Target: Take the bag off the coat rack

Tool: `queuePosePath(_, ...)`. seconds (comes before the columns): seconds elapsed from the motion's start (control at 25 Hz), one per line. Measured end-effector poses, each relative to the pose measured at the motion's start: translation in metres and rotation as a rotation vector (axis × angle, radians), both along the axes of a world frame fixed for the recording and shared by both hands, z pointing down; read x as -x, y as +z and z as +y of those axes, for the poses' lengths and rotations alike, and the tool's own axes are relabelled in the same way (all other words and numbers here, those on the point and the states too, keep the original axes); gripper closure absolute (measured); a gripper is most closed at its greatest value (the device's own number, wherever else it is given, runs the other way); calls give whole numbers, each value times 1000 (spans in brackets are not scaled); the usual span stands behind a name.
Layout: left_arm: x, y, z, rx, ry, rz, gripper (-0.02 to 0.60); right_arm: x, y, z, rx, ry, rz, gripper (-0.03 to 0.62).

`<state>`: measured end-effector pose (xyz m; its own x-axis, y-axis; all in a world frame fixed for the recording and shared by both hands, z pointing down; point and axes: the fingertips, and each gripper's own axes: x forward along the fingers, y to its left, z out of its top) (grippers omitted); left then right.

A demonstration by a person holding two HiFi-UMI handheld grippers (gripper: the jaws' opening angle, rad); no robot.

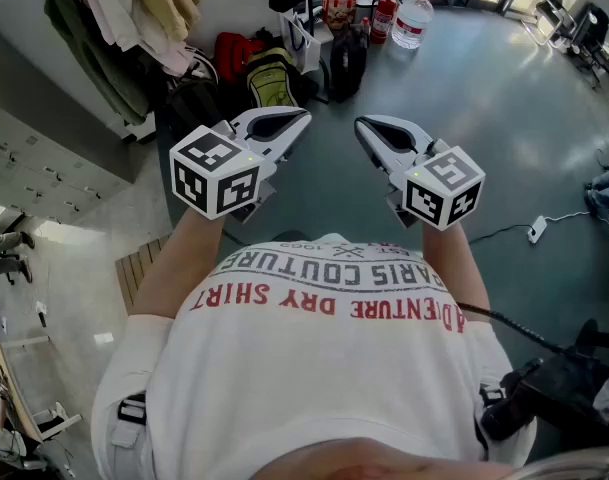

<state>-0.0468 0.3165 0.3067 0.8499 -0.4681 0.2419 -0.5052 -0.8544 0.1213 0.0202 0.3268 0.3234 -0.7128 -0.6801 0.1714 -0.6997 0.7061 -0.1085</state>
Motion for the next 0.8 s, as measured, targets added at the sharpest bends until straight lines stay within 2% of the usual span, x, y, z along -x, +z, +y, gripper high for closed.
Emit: queuePosePath(0.8, -12, 3, 3, 3, 4, 21, 578, -6, 4, 7, 1, -7, -5, 594)
